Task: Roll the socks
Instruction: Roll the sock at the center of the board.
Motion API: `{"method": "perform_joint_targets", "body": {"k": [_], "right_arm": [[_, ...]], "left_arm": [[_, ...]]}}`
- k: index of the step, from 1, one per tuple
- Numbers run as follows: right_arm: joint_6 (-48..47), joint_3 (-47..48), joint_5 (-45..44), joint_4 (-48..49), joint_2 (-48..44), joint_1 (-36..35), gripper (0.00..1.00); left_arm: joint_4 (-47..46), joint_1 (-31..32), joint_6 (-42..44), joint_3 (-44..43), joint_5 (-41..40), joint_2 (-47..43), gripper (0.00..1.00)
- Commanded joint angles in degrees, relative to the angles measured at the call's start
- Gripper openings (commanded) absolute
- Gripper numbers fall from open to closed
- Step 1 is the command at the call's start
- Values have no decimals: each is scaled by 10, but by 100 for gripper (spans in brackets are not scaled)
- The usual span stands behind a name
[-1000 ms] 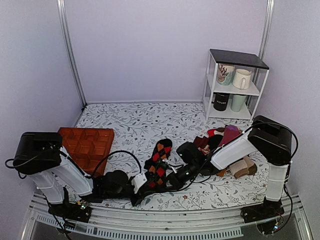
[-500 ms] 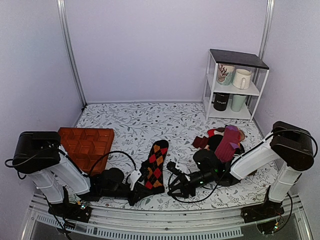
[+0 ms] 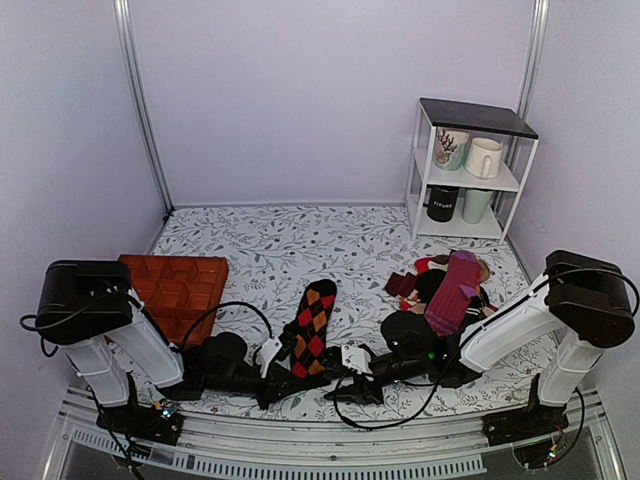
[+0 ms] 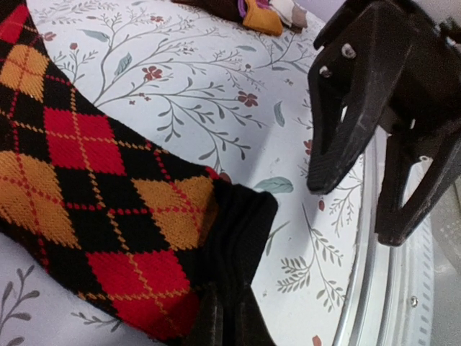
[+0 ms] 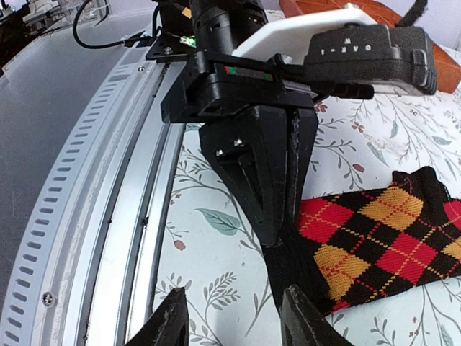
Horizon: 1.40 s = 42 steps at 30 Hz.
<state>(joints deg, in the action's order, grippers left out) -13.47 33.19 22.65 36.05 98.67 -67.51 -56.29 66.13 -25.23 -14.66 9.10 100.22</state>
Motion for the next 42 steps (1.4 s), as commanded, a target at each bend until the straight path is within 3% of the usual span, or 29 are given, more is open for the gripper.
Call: {"method": "perform_joint_targets", "body": {"k": [1,11,27,35,40,42], "right_arm": [[-42,20,1,-5,20,-3,45],[-70,55,-3,-31,63,-3,44],[-53,52,-98,-43,108,-3,40],[11,46,-132,-59,121,-4,25],[46,53,-135,-86,131,-3,8],[66,55,-126,-103,132,-4,4]], "left_arm": [[103,-3,-8,20,18,30,0],[103,-4,-10,20,22,36,0],[95,-6,-8,25,31,37,0],[90,-7,-5,25,36,38,0],[86,-7,-3,25,30,38,1],[87,-8,-1,26,21,32,22]]}}
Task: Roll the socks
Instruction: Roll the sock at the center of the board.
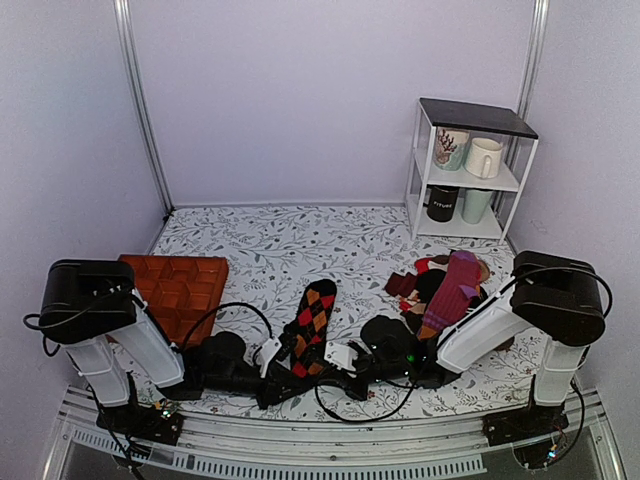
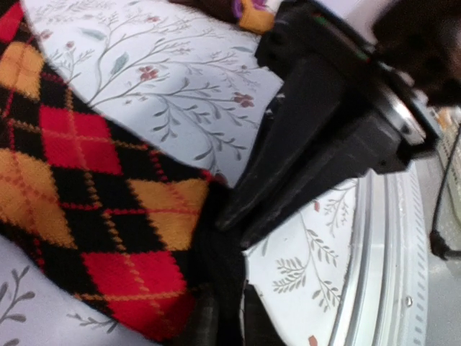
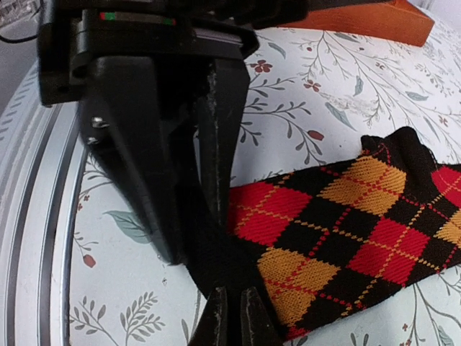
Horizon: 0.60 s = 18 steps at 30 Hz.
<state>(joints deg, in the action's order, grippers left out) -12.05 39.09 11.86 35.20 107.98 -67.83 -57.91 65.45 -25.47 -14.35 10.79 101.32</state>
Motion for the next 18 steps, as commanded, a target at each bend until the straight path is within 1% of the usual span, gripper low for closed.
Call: {"method": "perform_joint_targets", "body": {"k": [1,6,9,13,15,18], "right_arm": [[60,-4,-14,-101,37,0,4],[108,5,33,-151,36,0,2],[141,27,62,-203,44,1,2],[171,51,102,-260,52,11,2],[188,57,127,-280,54,22,2],[209,69,156,-308,63,39,2]], "left_arm": [[103,-1,4,23,-2,14,25],[143,0,33,17,-45,-53,37],[183,6,64,19,-84,-119,41],[231,34,109,26,-156,-213,42],[236,48,127,33,-177,-253,42],[212,65,147,50,-188,-290,36]]}}
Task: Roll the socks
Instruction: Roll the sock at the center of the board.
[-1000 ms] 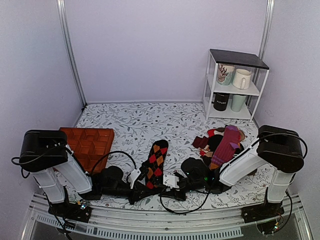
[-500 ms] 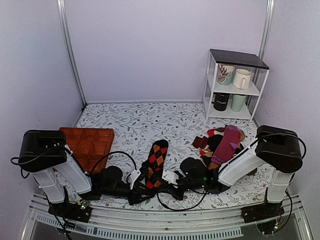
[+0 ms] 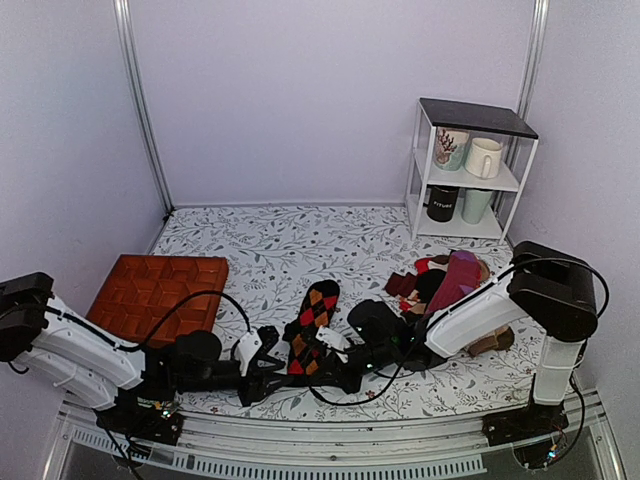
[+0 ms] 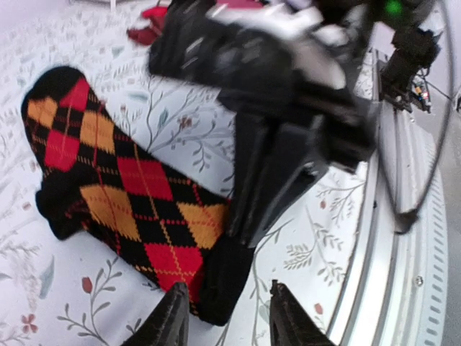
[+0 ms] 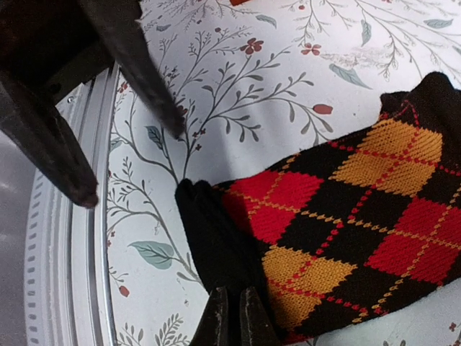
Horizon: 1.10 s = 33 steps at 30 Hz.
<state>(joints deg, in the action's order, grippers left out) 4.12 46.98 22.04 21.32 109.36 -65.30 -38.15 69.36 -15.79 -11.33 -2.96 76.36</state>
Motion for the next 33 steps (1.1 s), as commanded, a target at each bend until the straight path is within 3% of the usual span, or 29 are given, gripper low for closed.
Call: {"method": "perform_joint_targets", "body": {"k": [1,5,10,17,33], "right_arm": [[50,-2,59,-181,55,17,2],[53,26,72,-225,80,23,2],[56,31,75,-239,85,28,2],[57,28,74,-238,82,30,2],[53,21,73,-233,88,30,2]], "left_arm": [[12,31,55,21,-51,-44,34],[-13,41,93,23,-28,-27,30],[-109,57,153,35,-26,26,28],[-162,58,195,25,-44,88,34],[-245,54,185,23,-61,197,32]]}}
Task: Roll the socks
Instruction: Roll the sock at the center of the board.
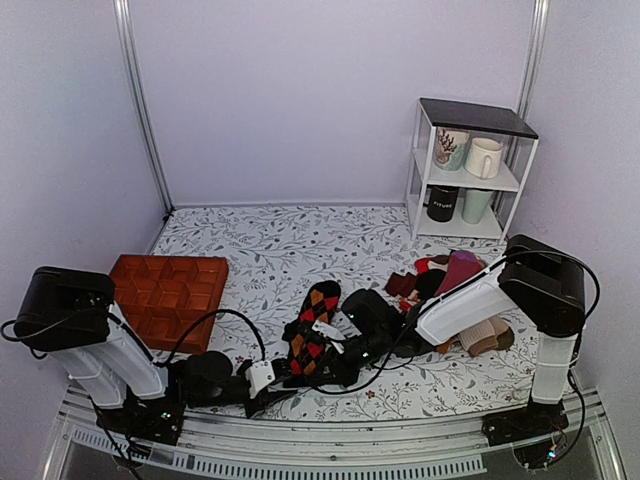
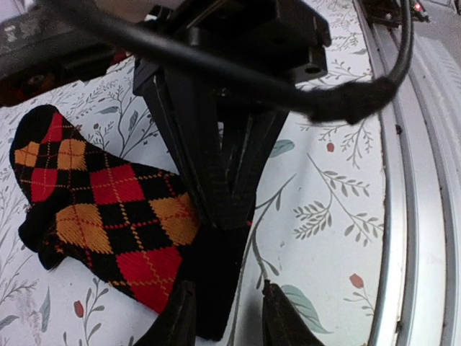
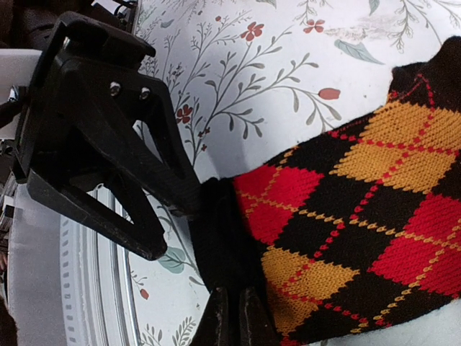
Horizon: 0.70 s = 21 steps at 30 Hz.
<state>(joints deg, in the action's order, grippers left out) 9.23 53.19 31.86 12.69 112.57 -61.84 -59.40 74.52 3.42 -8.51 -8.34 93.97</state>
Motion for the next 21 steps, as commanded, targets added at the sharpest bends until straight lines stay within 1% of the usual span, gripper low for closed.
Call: {"method": "perform_joint_targets", "body": {"k": [1,10,13,17,21], "right_arm": [[1,-42,-25,-146,56,-5,2],[1,-42,-26,-146,58,-5,2],[1,-44,-25,-146,58,-5,2],[1,-44,-25,-145,57,-5,2],[1,-45,-23,-145,57,-5,2]], "left_arm": [[-39,3,-10,-4,-9,25,32],[-45,1,-25,-2,-13,41,33],[-54,-1,-38,1,-22,56,36],[-72,-2,-47,5,-26,74,38],[-69,-4,-55,1,-15,83,33]]}}
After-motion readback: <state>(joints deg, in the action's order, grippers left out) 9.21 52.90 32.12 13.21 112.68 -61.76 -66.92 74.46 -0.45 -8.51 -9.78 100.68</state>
